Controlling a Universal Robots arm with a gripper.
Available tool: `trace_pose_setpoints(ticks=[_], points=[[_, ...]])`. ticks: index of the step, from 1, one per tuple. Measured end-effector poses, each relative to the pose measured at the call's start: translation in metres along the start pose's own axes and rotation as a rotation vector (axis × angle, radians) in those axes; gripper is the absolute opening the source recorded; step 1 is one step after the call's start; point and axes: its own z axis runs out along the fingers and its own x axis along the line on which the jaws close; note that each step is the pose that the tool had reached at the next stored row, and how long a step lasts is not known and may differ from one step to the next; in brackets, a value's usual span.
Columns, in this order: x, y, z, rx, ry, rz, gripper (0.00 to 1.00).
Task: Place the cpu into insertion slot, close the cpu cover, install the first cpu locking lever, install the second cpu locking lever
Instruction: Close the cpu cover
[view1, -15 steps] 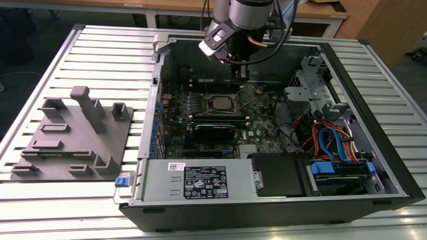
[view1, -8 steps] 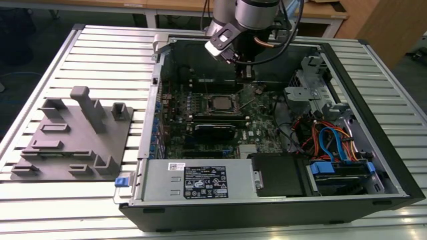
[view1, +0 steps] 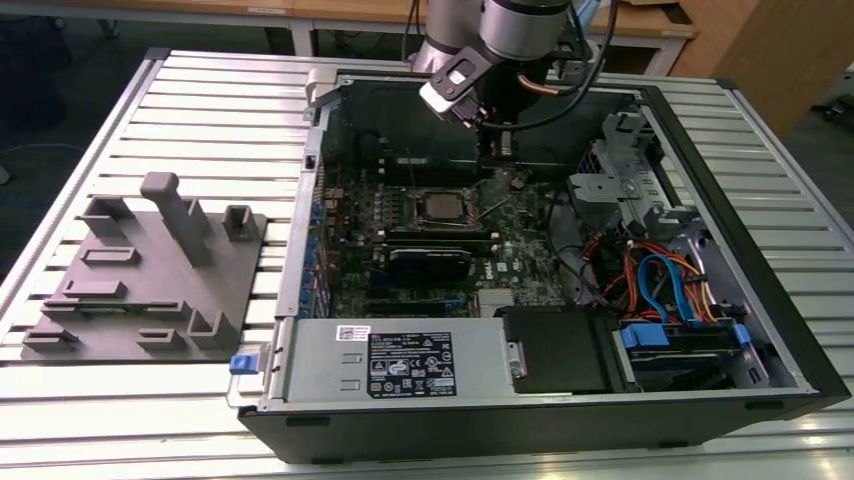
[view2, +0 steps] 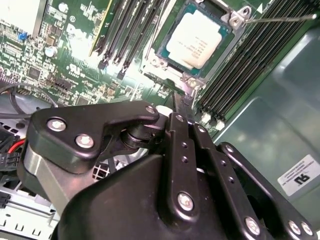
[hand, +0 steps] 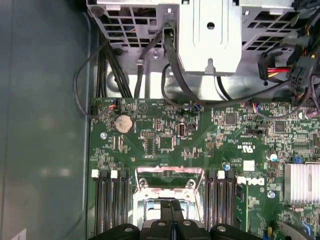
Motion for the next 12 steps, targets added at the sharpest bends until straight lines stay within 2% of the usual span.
trace_pose_setpoints(ticks=[3,12], points=[[0.0000,0.0026,0.0000,0.0000,-0.0001,0.000,0.10],[0.0000,0.0033,0.0001,0.0000,0.0000,0.000,0.10]])
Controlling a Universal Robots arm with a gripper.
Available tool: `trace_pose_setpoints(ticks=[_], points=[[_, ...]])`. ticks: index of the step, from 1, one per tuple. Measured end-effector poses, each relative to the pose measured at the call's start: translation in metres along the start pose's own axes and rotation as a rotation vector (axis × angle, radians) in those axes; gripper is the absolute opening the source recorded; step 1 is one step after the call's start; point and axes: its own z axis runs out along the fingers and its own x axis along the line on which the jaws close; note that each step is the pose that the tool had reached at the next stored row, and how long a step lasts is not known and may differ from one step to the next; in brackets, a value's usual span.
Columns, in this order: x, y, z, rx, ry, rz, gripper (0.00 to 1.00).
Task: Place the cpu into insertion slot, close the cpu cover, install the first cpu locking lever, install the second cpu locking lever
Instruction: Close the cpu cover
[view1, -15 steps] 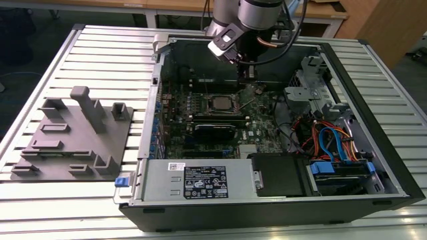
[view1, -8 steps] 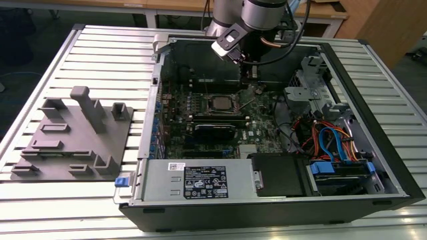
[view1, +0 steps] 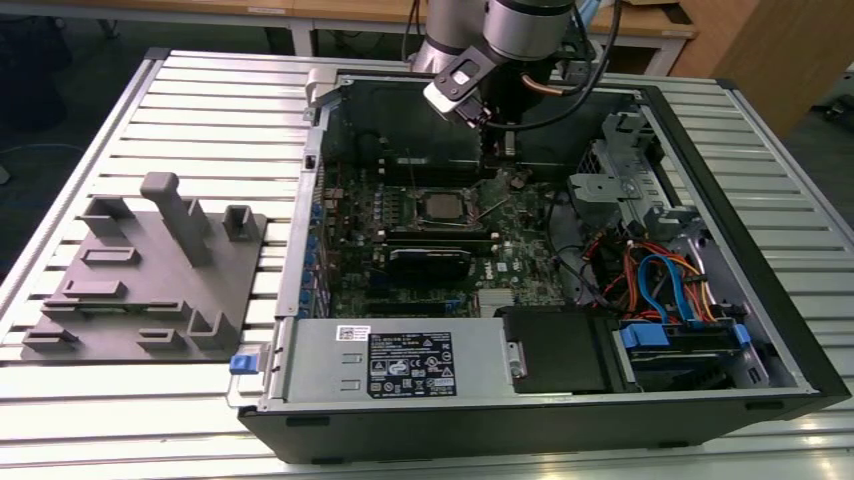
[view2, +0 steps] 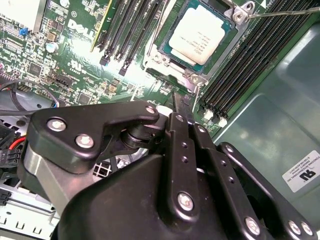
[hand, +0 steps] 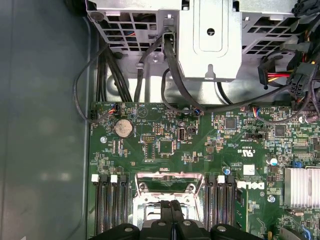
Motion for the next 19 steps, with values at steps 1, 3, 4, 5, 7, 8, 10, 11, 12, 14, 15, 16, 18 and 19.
trace_pose_setpoints(ticks=[1,3,4,5,7,8,10,11,12,14,15,16,18,19], points=[[0.0000,0.0000,0.0000,0.0000,0.0000,0.000,0.10],[0.0000,0.0001,0.0000,0.0000,0.0001,0.000,0.10],[0.0000,0.0001,0.0000,0.0000,0.0000,0.000,0.10],[0.0000,0.0001,0.0000,0.0000,0.0000,0.000,0.10],[0.0000,0.0012,0.0000,0.0000,0.0000,0.000,0.10],[0.0000,0.0023,0.0001,0.0000,0.0000,0.000,0.10],[0.0000,0.0053,0.0001,0.0000,0.0000,0.000,0.10],[0.0000,0.0065,0.0002,0.0000,0.0000,0.000,0.10],[0.0000,0.0078,0.0002,0.0000,0.0001,0.000,0.10],[0.0000,0.0106,0.0003,0.0000,0.0000,0.000,0.10],[0.0000,0.0124,0.0003,0.0000,0.0001,0.000,0.10],[0.0000,0.0141,0.0004,0.0000,0.0002,0.000,0.10],[0.0000,0.0171,0.0005,0.0000,0.0001,0.000,0.10],[0.0000,0.0190,0.0006,0.0000,0.0001,0.000,0.10]])
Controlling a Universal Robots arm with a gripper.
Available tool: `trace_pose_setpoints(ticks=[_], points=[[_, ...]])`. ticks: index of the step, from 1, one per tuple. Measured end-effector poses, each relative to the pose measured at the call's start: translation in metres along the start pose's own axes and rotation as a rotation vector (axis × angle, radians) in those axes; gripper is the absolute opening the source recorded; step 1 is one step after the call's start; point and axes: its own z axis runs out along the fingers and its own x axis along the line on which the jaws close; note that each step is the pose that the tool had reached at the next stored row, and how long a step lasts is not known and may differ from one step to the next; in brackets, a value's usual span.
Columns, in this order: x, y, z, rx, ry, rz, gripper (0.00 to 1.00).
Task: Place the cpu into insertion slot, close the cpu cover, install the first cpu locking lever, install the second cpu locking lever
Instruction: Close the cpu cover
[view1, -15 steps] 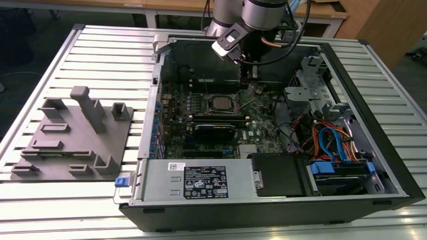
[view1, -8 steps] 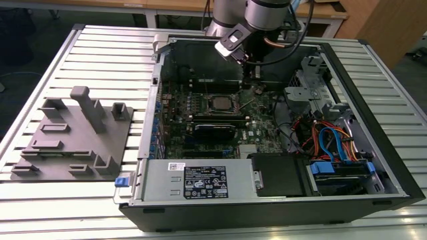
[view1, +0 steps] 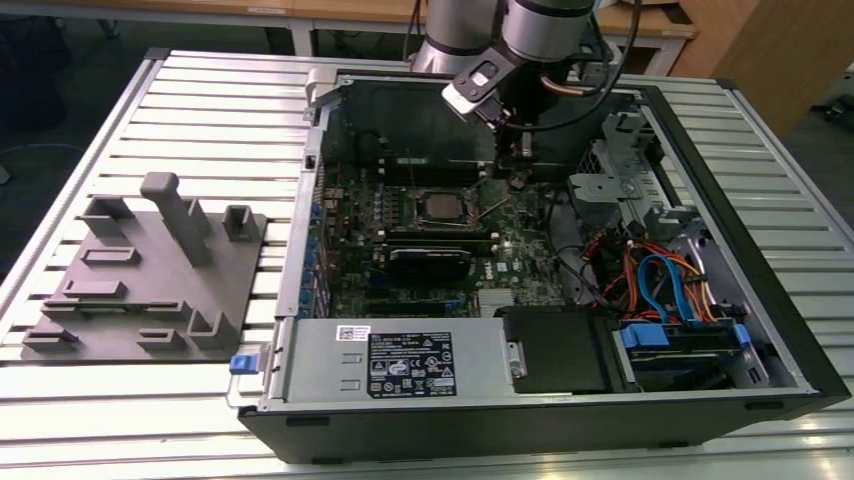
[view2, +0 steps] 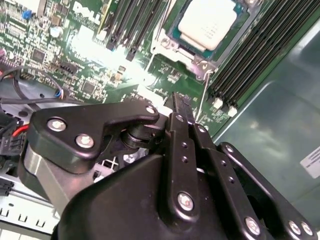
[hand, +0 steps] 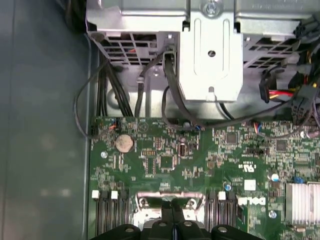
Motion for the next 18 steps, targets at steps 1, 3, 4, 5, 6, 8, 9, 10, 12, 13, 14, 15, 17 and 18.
trace_pose_setpoints(ticks=[1,3,4,5,6,8,9,10,12,13,14,15,17,18], points=[[0.0000,0.0023,0.0001,0.0000,-0.0001,0.000,0.10],[0.0000,0.0061,0.0003,0.0000,-0.0001,0.000,0.10],[0.0000,0.0080,0.0005,0.0000,-0.0001,0.000,0.10],[0.0000,0.0094,0.0007,0.0000,-0.0001,0.000,0.10],[0.0000,0.0108,0.0008,0.0000,-0.0001,0.000,0.10],[0.0000,0.0132,0.0011,0.0000,-0.0002,0.000,0.10],[0.0000,0.0137,0.0011,0.0000,-0.0002,0.000,0.10],[0.0000,0.0137,0.0011,0.0001,-0.0003,0.000,0.10],[0.0000,0.0139,0.0012,0.0000,-0.0001,0.000,0.10],[0.0000,0.0140,0.0012,0.0000,-0.0001,0.000,0.10],[0.0000,0.0141,0.0012,0.0000,-0.0001,0.000,0.10],[0.0000,0.0141,0.0012,0.0000,-0.0001,0.000,0.10],[0.0000,0.0142,0.0012,0.0000,-0.0001,0.000,0.10],[0.0000,0.0146,0.0012,0.0000,0.0000,0.000,0.10]])
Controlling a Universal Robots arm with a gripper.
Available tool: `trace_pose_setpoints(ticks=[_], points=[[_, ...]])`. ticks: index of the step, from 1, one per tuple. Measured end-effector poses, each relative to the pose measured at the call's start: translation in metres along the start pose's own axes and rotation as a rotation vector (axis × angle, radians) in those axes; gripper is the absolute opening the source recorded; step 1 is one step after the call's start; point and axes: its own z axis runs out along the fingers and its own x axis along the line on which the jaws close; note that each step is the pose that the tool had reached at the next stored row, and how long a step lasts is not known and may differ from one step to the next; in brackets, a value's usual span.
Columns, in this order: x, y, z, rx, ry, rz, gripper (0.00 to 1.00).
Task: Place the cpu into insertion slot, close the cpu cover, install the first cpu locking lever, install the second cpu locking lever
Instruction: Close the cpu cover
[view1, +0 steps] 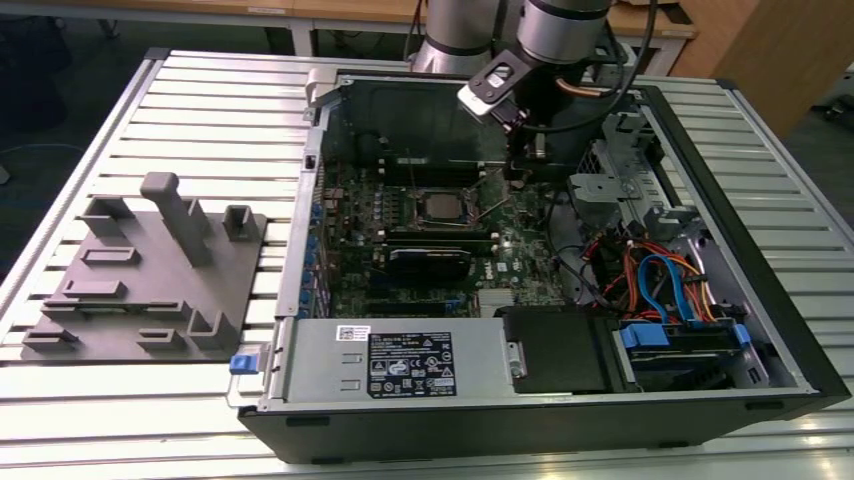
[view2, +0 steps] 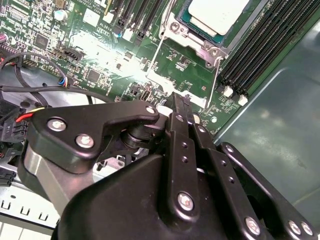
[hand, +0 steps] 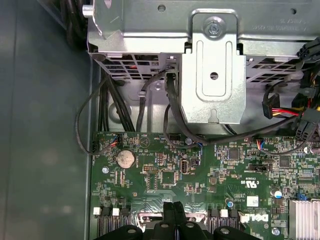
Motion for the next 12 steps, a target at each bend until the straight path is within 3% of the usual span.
trace_pose_setpoints(ticks=[12], points=[[0.0000,0.0097,0.0008,0.0000,0.0000,0.000,0.10]])
